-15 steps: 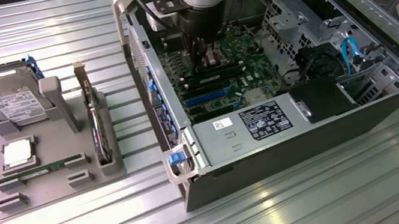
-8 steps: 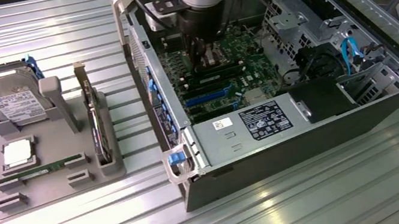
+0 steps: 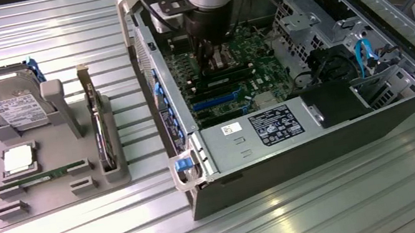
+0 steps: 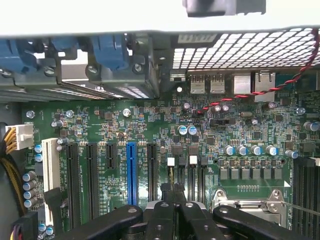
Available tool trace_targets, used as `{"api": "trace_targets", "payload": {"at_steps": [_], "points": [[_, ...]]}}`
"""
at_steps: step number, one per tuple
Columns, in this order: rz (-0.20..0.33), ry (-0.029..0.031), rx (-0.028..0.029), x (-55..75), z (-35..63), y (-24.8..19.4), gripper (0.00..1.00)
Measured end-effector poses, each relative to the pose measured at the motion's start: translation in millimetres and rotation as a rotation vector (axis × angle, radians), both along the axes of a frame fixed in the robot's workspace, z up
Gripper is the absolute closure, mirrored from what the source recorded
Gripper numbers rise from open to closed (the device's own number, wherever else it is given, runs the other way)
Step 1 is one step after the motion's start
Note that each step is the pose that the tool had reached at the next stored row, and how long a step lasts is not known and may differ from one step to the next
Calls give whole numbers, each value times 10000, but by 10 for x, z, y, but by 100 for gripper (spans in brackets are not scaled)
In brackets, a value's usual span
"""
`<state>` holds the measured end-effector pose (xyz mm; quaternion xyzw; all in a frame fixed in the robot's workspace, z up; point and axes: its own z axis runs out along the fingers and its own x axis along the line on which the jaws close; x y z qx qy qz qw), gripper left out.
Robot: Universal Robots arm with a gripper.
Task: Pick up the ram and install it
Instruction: 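Press down the ram until it locks into place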
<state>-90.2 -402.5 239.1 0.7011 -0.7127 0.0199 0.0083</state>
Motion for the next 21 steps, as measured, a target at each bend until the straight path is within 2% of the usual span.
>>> {"api": "trace_targets", "payload": {"at_steps": [21], "points": [[-1,-19,-1,-4,-48,0,89]]}}
